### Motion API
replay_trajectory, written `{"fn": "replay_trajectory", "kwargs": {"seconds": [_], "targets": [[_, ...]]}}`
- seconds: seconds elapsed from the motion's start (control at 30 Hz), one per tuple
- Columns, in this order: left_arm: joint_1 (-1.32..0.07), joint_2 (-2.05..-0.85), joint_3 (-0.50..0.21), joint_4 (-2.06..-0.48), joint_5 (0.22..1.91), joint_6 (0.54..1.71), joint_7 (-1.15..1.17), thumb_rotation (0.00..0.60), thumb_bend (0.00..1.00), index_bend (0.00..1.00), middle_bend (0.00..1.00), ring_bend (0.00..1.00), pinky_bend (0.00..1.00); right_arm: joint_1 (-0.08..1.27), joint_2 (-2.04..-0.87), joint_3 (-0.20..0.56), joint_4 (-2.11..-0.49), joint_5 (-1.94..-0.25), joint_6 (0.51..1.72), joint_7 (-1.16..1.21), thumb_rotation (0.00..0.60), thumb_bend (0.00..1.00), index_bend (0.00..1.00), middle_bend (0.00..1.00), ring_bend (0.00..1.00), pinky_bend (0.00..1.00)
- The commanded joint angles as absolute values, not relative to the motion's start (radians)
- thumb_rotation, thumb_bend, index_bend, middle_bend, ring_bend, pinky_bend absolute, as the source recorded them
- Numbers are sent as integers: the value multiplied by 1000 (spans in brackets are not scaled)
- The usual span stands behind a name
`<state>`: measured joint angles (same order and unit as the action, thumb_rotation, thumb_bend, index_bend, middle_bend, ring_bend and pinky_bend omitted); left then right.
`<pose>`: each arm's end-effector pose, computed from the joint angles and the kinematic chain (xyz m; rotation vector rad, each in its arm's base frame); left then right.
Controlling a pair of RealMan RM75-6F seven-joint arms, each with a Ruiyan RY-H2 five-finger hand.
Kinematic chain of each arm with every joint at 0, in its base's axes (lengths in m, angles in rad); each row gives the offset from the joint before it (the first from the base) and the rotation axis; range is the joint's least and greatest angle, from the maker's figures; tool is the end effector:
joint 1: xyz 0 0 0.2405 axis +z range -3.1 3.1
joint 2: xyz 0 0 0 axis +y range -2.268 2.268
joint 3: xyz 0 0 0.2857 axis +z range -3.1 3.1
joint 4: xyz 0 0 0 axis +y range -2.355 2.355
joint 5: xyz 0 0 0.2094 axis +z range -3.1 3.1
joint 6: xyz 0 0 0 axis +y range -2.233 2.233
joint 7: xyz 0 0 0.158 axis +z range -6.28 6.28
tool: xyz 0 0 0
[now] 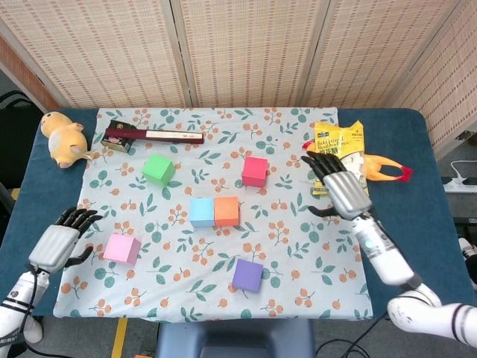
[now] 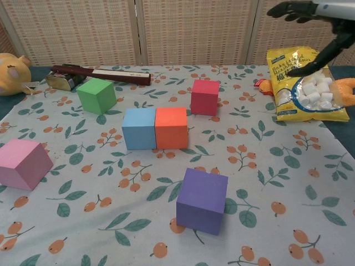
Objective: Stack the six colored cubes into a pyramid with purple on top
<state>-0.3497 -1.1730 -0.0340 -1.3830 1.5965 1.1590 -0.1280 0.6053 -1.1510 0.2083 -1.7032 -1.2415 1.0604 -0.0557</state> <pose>-0.3316 0.2846 0.1266 -1.7728 -0.8864 -0.8196 -0.1986 -0.3656 0.1251 1.6796 -0.9658 1.0831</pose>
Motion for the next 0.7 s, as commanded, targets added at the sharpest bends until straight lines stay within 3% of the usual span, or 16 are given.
{"fn": "replay_trajectory", "kwargs": {"seconds": [0.03,0.2,0.5,0.6,0.7], "targets": [[-390,-1173,-4,-1390,1616,1097,-140,600,388,110,57,50,92,541,-1088,166,-1742,-1286,1114,-22,600,0,0,2,0,4],[-407,-1163,28,-1436,1631,1067,-159,600,363,58,14,23,92,478,-1036,138,-1764,-1326,1174,4,600,0,0,2,0,4],[-443,-1231,37,-1376,1600,1001,-125,600,357,49,1,15,105,419,-1028,113,-1754,-1356,1215,46,600,0,0,2,0,4],[-451,-1248,32,-1358,1580,990,-129,600,358,79,39,50,140,411,-1029,111,-1753,-1367,1222,51,600,0,0,2,0,4],[-459,-1259,27,-1344,1568,986,-138,600,357,148,137,149,208,405,-1029,110,-1752,-1375,1224,53,600,0,0,2,0,4]]}}
